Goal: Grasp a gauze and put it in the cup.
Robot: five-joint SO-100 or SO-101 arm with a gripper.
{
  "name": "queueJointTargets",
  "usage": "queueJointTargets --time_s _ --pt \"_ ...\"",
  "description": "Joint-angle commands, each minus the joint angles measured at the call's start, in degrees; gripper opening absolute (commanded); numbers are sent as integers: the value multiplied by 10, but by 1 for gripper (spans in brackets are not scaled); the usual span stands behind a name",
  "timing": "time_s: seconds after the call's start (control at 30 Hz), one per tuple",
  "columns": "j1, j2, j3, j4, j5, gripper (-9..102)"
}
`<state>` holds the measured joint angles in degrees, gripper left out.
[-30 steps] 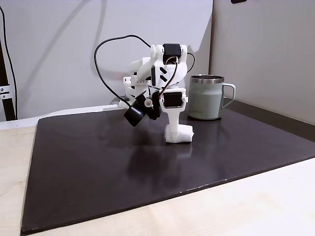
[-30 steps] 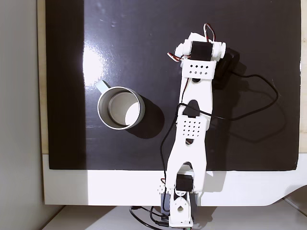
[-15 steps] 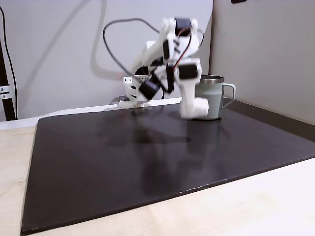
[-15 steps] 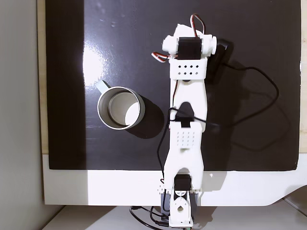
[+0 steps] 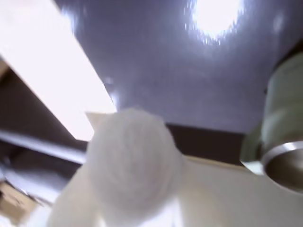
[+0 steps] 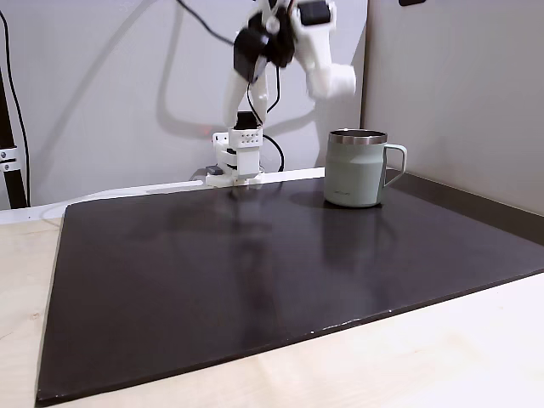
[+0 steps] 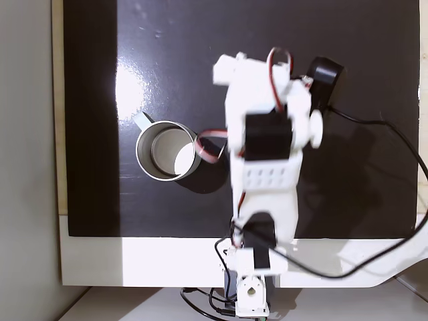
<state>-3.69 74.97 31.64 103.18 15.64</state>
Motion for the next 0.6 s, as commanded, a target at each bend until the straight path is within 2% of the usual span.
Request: queueJointTargets --time_s 0.0,0.23,0.57 --pt "-29 72 34 3 -26 0" --pt "-122 131 158 4 -90 0" --pt "-244 129 254 4 -102 0"
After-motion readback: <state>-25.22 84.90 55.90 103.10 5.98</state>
